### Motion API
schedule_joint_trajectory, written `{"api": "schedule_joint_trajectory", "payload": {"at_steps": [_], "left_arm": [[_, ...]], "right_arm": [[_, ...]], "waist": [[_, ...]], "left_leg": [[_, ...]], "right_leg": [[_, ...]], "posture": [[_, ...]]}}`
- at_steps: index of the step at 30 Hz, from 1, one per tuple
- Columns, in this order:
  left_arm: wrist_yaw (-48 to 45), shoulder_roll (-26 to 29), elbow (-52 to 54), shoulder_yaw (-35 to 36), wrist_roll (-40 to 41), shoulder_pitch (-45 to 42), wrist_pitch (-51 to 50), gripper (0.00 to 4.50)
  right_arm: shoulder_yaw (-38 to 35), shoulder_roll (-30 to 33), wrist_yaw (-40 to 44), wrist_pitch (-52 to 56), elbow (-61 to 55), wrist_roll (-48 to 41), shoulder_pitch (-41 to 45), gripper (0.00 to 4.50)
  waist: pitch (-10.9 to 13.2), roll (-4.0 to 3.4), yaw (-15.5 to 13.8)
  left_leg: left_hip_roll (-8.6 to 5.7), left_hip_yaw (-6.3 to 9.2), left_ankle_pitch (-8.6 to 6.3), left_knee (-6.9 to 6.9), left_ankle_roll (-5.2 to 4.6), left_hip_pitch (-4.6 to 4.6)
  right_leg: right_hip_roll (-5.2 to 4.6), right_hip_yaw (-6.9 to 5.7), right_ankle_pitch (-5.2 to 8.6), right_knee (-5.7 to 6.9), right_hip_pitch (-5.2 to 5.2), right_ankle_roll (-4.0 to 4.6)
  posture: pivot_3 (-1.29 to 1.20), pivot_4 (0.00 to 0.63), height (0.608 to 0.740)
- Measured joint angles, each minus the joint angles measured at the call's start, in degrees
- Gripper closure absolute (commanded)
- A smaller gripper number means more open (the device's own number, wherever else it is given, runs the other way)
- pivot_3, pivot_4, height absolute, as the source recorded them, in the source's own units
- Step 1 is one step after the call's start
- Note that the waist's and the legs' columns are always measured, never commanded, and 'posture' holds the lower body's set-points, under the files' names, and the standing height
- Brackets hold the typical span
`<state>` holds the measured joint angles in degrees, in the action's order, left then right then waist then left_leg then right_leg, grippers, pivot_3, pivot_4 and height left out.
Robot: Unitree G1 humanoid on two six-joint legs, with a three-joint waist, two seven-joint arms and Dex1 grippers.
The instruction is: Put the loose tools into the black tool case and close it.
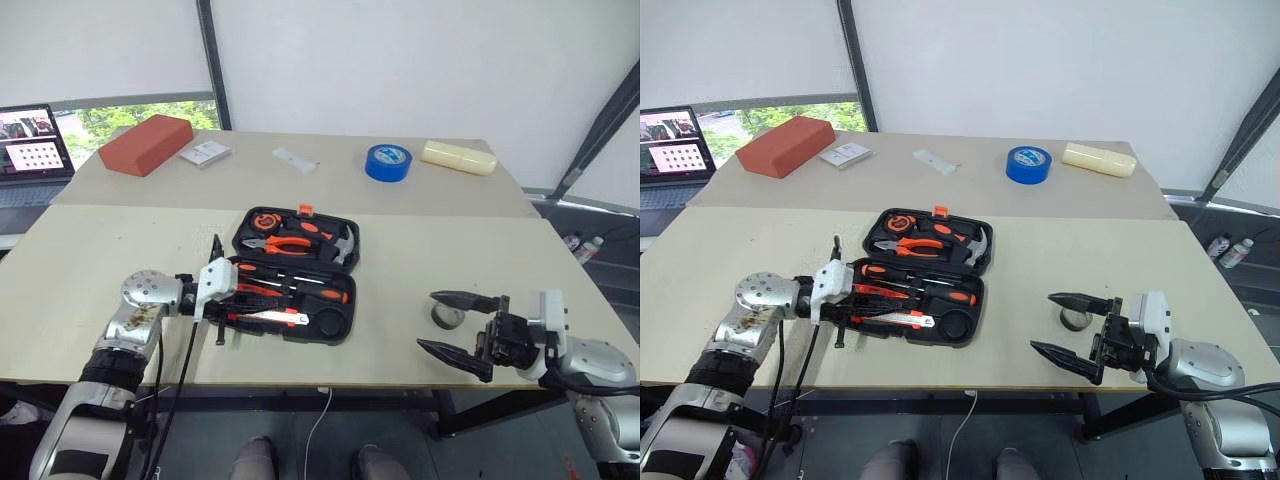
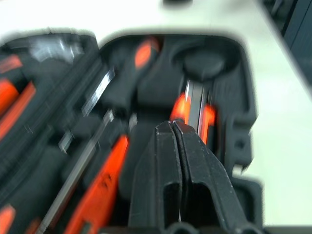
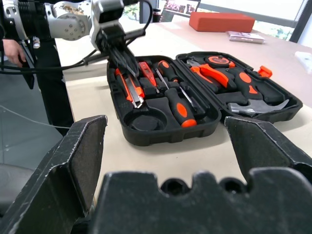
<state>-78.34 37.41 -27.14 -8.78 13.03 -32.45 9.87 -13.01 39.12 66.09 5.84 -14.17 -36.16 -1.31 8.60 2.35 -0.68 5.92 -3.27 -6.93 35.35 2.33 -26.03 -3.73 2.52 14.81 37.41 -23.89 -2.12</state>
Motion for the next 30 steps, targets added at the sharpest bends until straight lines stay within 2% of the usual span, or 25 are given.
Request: {"api": "schedule_joint_trajectory", "payload": {"at_steps": [5,8,14,17,20,21,24,25,26,30], "left_arm": [[-0.9,0.0,0.0,-0.2,-0.2,0.0,-0.1,4.48],[-0.5,0.2,1.0,-1.1,-1.6,0.4,-1.1,4.48],[3.1,0.3,2.8,-2.5,-3.5,1.2,-11.7,4.48],[3.6,0.1,2.4,-2.6,-4.0,1.2,-11.2,4.48],[3.2,-1.0,1.1,-0.4,-2.9,1.9,-7.6,3.70],[2.7,-1.9,0.6,1.3,-1.2,2.8,-5.1,3.43],[0.6,-3.0,2.1,6.3,5.4,6.0,-4.0,2.20],[0.2,-3.0,3.2,7.9,6.9,6.6,-4.1,1.99],[0.2,-2.4,6.2,10.2,9.2,8.0,-4.6,1.43],[2.4,0.3,18.4,15.6,14.4,14.7,-9.2,0.05]], "right_arm": [[0.0,0.0,-0.1,0.0,-0.1,0.0,-0.1,0.00],[0.0,0.0,-0.2,0.0,-0.4,0.0,-0.4,0.00],[0.4,-0.5,-0.9,0.0,-0.5,0.1,-0.9,0.00],[0.6,-0.5,-0.4,0.0,-0.4,0.1,-0.9,0.00],[0.2,0.5,0.1,0.0,-0.1,0.1,-0.9,0.00],[-0.4,0.9,0.1,0.0,0.1,0.1,-1.0,0.00],[-2.8,1.2,-0.2,-0.4,0.2,0.2,-2.6,0.00],[-3.7,1.2,-0.4,-0.7,0.2,0.4,-3.4,0.00],[-4.7,0.9,-0.9,-1.9,0.2,1.1,-4.4,0.00],[-8.8,0.5,-2.2,-5.1,1.3,2.9,-9.2,0.00]], "waist": [[0.0,-0.04,0.0],[-0.1,-0.08,0.0],[-0.9,-0.86,0.1],[-1.0,-1.06,0.1],[-1.0,-1.07,0.2],[-1.0,-1.06,0.2],[-0.8,-0.81,0.2],[-0.8,-0.79,0.1],[-0.8,-0.79,0.0],[-0.8,-0.80,0.1]], "left_leg": [[0.00,-0.01,0.00,0.00,0.01,0.24],[0.00,-0.01,-0.04,-0.12,0.02,0.77],[0.00,-0.02,-0.08,-0.20,0.09,0.97],[-0.01,-0.03,-0.28,-0.28,0.41,1.44],[-0.02,-0.04,-0.30,-0.42,0.45,1.77],[-0.02,-0.05,-0.30,-0.42,0.45,1.68],[-0.01,-0.03,-0.24,-0.43,0.36,1.25],[-0.01,-0.01,-0.17,-0.41,0.24,1.06],[-0.03,-0.03,-0.05,-0.40,0.04,0.86],[-0.05,-0.04,-0.15,-0.43,-0.03,0.77]], "right_leg": [[0.00,0.02,0.04,0.03,0.22,0.01],[-0.01,0.01,0.34,-0.12,0.76,0.03],[-0.01,0.03,0.48,-0.24,0.93,0.18],[-0.02,0.04,0.51,-0.26,1.32,0.22],[-0.06,0.04,0.54,-0.37,1.54,0.24],[-0.09,0.03,0.53,-0.38,1.54,0.25],[-0.05,0.00,0.53,-0.37,1.21,0.26],[-0.05,-0.02,0.52,-0.37,1.08,0.25],[-0.06,0.00,0.48,-0.37,0.90,0.17],[-0.08,0.03,0.35,-0.39,0.83,0.01]], "posture": [[0.00,0.150,0.740],[0.00,0.150,0.740],[0.00,0.150,0.740],[0.00,0.150,0.740],[0.00,0.150,0.740],[0.00,0.150,0.740],[0.00,0.150,0.740],[0.00,0.150,0.740],[0.00,0.150,0.740],[0.00,0.150,0.740]]}}
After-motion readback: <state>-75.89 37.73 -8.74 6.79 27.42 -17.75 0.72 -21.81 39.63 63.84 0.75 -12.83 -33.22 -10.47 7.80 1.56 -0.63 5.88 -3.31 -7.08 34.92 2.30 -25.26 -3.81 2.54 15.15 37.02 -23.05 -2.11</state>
